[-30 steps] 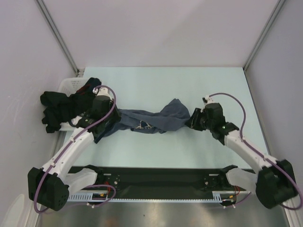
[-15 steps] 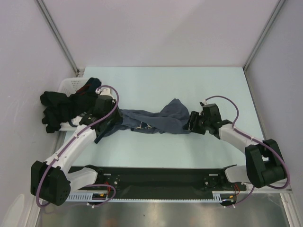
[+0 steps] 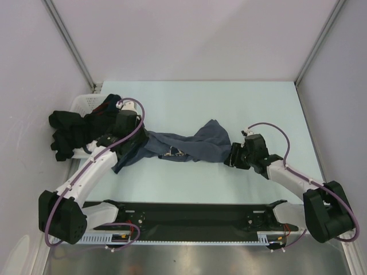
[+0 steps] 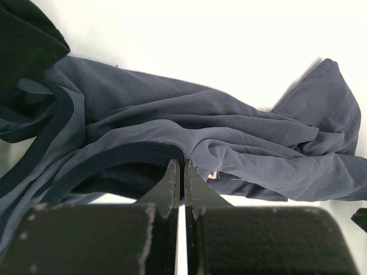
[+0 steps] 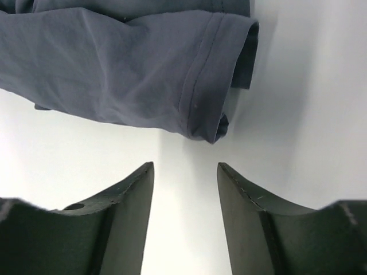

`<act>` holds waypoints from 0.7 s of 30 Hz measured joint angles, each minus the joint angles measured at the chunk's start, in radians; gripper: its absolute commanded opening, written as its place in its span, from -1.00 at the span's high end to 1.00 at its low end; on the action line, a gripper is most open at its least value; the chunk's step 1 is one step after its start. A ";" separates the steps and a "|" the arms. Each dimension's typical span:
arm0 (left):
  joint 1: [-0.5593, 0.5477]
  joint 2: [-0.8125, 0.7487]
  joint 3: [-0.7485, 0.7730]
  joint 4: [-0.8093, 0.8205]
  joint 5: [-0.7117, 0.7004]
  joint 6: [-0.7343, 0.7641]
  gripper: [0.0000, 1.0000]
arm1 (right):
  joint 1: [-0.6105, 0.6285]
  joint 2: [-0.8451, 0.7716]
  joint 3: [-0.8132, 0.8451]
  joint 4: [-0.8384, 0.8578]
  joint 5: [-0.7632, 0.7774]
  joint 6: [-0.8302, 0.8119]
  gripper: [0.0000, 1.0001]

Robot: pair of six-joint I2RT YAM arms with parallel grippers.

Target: Fold and stack the tank tops

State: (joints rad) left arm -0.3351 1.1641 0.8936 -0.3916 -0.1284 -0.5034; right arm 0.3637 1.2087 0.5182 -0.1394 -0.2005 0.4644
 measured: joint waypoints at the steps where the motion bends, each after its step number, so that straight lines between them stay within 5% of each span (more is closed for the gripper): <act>1: 0.000 0.002 0.003 0.000 0.000 0.000 0.99 | 0.007 -0.009 -0.005 0.000 0.014 0.008 -0.02; 8: 0.000 0.015 0.017 -0.009 0.000 0.000 0.99 | 0.018 0.004 -0.013 0.008 0.098 0.057 0.14; 21: 0.000 0.022 0.019 -0.014 0.000 0.000 0.99 | 0.048 0.165 0.073 0.018 0.187 0.085 0.03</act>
State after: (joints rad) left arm -0.3351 1.1862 0.9131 -0.4053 -0.1280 -0.5034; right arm 0.4122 1.3739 0.5915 -0.1211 -0.0139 0.5499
